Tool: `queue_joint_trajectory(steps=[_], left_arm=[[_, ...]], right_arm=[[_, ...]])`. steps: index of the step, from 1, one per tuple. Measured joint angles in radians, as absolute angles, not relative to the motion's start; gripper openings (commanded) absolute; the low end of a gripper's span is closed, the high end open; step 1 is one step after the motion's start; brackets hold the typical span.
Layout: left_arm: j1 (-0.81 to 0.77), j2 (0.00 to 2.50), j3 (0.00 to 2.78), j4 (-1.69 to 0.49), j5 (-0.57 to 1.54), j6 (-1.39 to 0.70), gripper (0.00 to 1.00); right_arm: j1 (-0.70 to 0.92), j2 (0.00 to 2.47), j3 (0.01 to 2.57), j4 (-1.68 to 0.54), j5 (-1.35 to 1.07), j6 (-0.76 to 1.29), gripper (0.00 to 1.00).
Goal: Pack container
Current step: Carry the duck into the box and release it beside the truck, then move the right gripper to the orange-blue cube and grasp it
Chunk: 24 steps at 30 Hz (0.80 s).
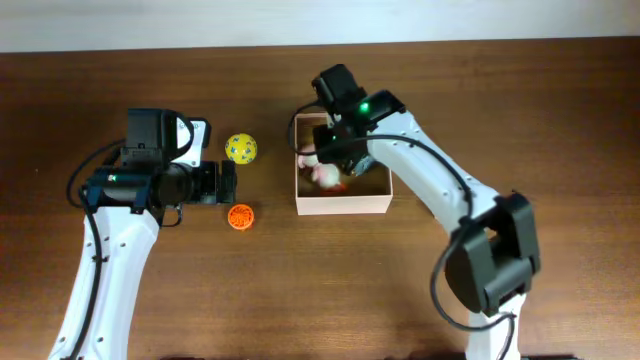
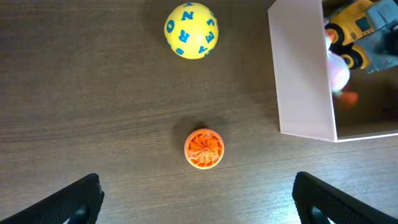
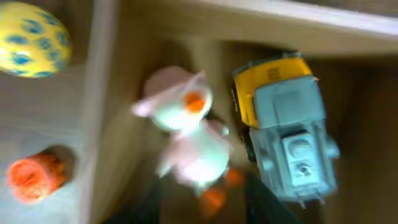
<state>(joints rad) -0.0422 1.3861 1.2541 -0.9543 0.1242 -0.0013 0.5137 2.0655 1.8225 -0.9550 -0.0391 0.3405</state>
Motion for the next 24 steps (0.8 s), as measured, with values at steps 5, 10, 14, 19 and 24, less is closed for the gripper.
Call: queue_joint_trajectory(steps=[5,10,14,19,24], left_arm=[[-0.042,1.386,1.254,-0.955,0.125,-0.001,0.99],[-0.042,1.386,1.254,-0.955,0.124,-0.001,0.99],[-0.042,1.386,1.254,-0.955,0.124,-0.001,0.99],[-0.042,1.386,1.254,-0.954,0.124,-0.001,0.99],[-0.042,1.386,1.254,-0.955,0.125,-0.001,0.99]], right_arm=[[0.477,1.919,1.905,-1.077,-0.003,0.318,0.43],[0.32,1.735,1.951,-1.218,0.052,0.302,0.62],[0.151,1.701,1.954,-1.347,0.075,0.285,0.66],[0.034,1.736,1.835,-1.378,0.074,0.277,0.68],[0.018,1.766,1.588,-1.222,0.064,0.271,0.71]])
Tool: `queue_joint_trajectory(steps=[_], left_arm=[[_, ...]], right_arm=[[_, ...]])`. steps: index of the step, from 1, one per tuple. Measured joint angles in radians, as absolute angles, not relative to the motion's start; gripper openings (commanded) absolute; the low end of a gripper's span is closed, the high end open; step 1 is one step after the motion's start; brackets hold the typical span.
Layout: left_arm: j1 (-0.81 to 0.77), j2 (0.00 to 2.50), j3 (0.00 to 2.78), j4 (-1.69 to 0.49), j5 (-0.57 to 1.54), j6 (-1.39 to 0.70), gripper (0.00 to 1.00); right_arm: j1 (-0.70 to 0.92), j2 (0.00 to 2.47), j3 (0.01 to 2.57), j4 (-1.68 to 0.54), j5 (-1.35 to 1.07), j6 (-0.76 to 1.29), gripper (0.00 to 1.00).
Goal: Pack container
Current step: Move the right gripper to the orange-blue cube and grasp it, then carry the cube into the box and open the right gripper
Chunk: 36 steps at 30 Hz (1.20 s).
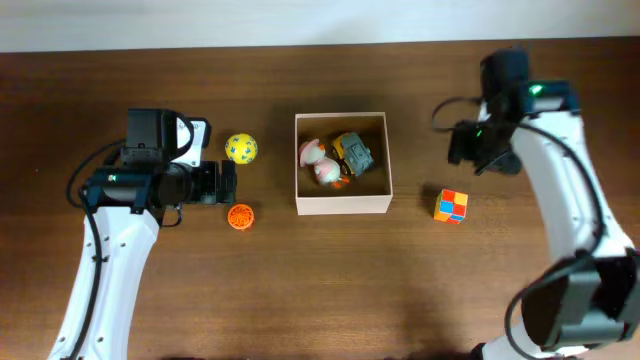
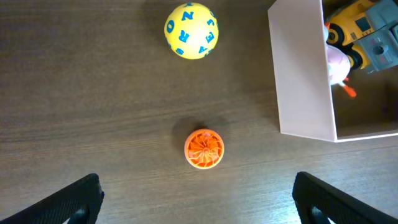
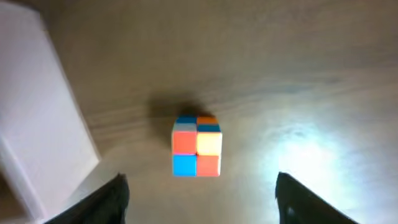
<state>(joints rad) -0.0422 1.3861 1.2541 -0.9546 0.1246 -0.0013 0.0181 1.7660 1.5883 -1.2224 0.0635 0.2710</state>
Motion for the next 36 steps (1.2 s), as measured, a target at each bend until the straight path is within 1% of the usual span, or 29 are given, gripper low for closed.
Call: queue_joint_trajectory(steps=[6,10,12,13,16,17,19,23,25,30,33,36], left_arm=[[-0.042,1.386,1.254,-0.954,0.125,-0.001,0.99],[-0.042,1.386,1.254,-0.955,0.124,-0.001,0.99],[-0.042,1.386,1.254,-0.954,0.125,-0.001,0.99],[-0.042,1.386,1.254,-0.955,0.124,-0.001,0.99],[-0.042,1.386,1.254,-0.955,0.124,-0.001,0.99],[-0.042,1.386,1.254,-0.955,0.124,-0.001,0.99],[-0.042,1.386,1.254,-0.955,0.124,-0.001,0.99],[-0.042,1.386,1.254,-0.955,0.124,-0.001,0.99],[-0.042,1.386,1.254,-0.955,0.125,-0.001,0.99],[-0.042,1.386,1.254,-0.955,0.124,-0.001,0.99],[-0.042,1.386,1.254,-0.955,0.124,-0.001,0.99],[-0.042,1.386,1.254,-0.955,0.124,-0.001,0.99]], right_arm=[[0.018,1.78,1.296,-0.976,0.059,0.258,0.71],[0.018,1.78,1.168,-0.867,0.059,0.258,0.7],[0.018,1.78,1.127,-0.825,0.058,0.266,0.65],[0.018,1.78,1.106,-0.809,0.055,0.271,0.59],[0.018,1.78,1.081,-0.787,0.044,0.284,0.51],[0.018,1.78,1.079,-0.781,0.043,0.287,0.47],[0.018,1.78,1.079,-0.778,0.038,0.289,0.45],[0.018,1.78,1.09,-0.81,0.028,0.288,0.43],[0.019,1.779,1.118,-0.858,0.022,0.287,0.39],[0.042,1.758,1.292,-1.033,0.017,0.287,0.38],[0.097,1.71,1.435,-1.13,0.017,0.281,0.39],[0.193,1.648,1.582,-1.184,0.014,0.279,0.39]])
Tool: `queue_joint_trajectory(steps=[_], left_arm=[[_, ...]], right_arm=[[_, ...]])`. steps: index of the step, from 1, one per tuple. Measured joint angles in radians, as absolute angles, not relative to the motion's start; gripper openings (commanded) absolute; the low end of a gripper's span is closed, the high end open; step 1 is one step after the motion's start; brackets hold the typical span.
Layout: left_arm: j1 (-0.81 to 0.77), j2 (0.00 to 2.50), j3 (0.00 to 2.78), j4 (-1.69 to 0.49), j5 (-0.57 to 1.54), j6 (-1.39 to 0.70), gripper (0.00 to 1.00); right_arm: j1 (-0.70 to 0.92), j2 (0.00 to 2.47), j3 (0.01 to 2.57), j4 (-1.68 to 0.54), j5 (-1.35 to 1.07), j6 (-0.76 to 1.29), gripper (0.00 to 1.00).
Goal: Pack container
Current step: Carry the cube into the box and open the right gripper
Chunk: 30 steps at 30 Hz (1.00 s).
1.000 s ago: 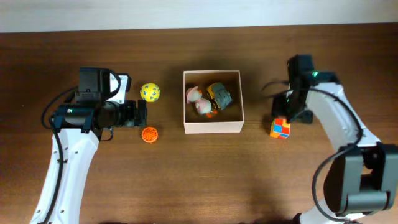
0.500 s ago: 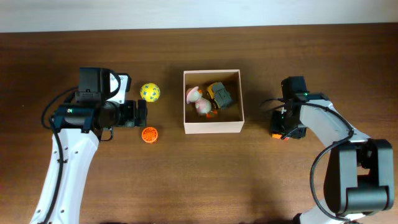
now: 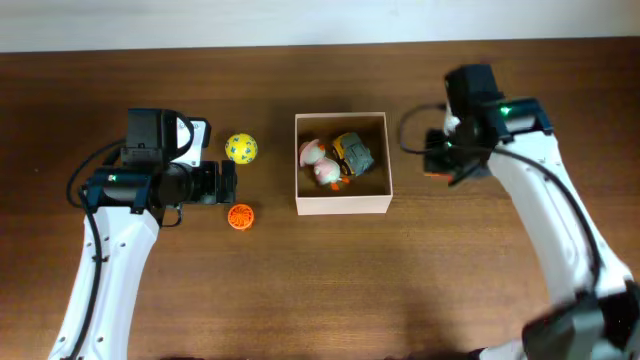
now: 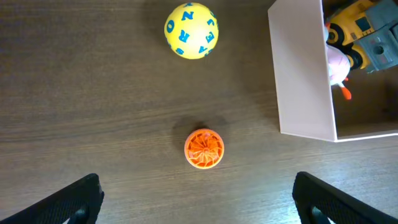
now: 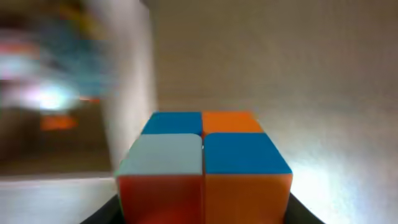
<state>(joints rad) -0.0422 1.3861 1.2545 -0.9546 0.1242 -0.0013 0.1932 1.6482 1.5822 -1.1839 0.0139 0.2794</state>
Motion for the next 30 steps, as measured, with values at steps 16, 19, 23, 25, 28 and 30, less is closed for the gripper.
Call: queue_joint_trajectory(steps=[16,19,23,25,28,30], left_arm=[[-0.042,1.386,1.254,-0.954,0.124,-0.001,0.99],[-0.042,1.386,1.254,-0.955,0.124,-0.001,0.99],[-0.042,1.386,1.254,-0.955,0.124,-0.001,0.99],[-0.042,1.386,1.254,-0.955,0.124,-0.001,0.99],[-0.042,1.386,1.254,-0.955,0.125,-0.001,0.99],[-0.042,1.386,1.254,-0.955,0.124,-0.001,0.99]], right_arm=[[0.457,1.748,1.512,-0.952,-0.002,0.292,0.4],[0.466,1.805,1.463,-0.939,-0.005,0.303,0.4],[0.471,1.829,1.445,-0.92,-0.009,0.31,0.46],[0.471,1.831,1.445,-0.914,-0.01,0.315,0.53],[0.471,1.839,1.445,-0.914,-0.01,0.314,0.57],[0.471,1.843,1.445,-0.914,-0.01,0.314,0.63]])
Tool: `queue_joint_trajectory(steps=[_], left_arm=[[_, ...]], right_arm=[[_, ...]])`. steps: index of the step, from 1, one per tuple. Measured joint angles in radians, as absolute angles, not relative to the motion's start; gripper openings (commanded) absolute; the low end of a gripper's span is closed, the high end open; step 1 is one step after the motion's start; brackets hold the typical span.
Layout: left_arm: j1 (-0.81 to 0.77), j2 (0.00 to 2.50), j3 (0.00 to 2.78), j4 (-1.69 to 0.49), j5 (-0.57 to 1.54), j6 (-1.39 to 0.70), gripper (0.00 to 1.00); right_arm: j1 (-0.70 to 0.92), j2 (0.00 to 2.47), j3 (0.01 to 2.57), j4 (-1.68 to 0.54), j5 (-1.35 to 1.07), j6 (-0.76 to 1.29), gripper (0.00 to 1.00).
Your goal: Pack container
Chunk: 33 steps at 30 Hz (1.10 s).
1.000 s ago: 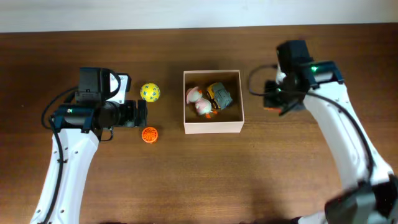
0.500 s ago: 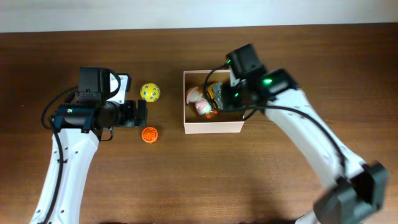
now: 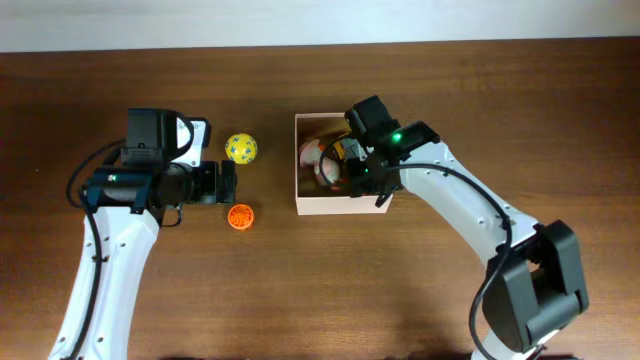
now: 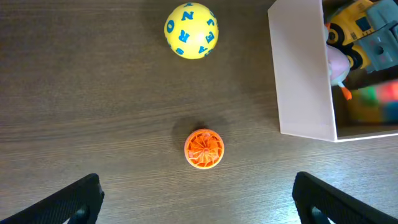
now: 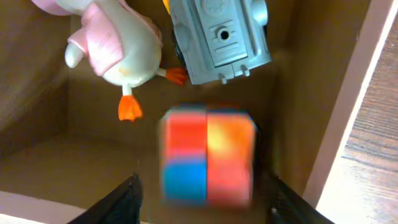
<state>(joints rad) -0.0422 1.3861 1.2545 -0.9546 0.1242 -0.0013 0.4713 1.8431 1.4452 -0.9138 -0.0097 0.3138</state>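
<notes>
The white open box [image 3: 342, 206] stands mid-table and holds a pink-and-white duck [image 5: 115, 46] and a grey-and-yellow toy truck [image 5: 217, 31]. A colour cube [image 5: 207, 154] shows blurred inside the box below them, in its near right part. My right gripper [image 5: 204, 196] hangs open over the box [image 5: 348, 118], its fingers wider than the cube and apart from it. The cube also shows as a blur in the left wrist view. My left gripper [image 4: 199, 208] is open above the table, short of an orange ball [image 4: 204, 149] and a yellow lettered ball [image 4: 191, 30].
The brown wooden table [image 3: 300, 290] carries the box in the middle and both balls to its left. The box wall [image 4: 301, 81] stands right of the balls. My right arm [image 3: 460, 205] reaches in from the lower right.
My right gripper was shut on the colour cube, right of the box. Now it is open over the box and the cube is inside. The left arm has not moved.
My right gripper was low over the duck and truck in the box. Then it hung open above the cube on the table right of the box. Then it was shut on the cube, and now the cube is in the box.
</notes>
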Motion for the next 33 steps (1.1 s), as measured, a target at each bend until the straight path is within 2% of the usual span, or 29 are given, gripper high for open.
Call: queue_joint_trajectory(steps=[2,11,16,21,27,33], left_arm=[[-0.042,1.386,1.254,-0.955,0.124,-0.001,0.99],[-0.043,1.386,1.254,-0.955,0.124,-0.001,0.99],[-0.043,1.386,1.254,-0.955,0.124,-0.001,0.99],[-0.042,1.386,1.254,-0.954,0.155,-0.002,0.99],[-0.042,1.386,1.254,-0.892,0.263,-0.003,0.99],[-0.041,1.401,1.259,-0.841,0.247,-0.051,0.99]], right_arm=[[0.471,1.843,1.445,-0.917,-0.009,0.313,0.68],[0.471,1.803,1.626,-1.072,-0.001,0.312,0.74],[0.423,1.682,1.785,-1.198,0.003,0.31,0.89],[0.226,1.547,1.838,-1.281,0.01,0.329,0.99],[-0.05,1.523,1.838,-1.399,0.026,0.344,0.99],[-0.174,1.553,1.838,-1.418,0.028,0.345,0.99]])
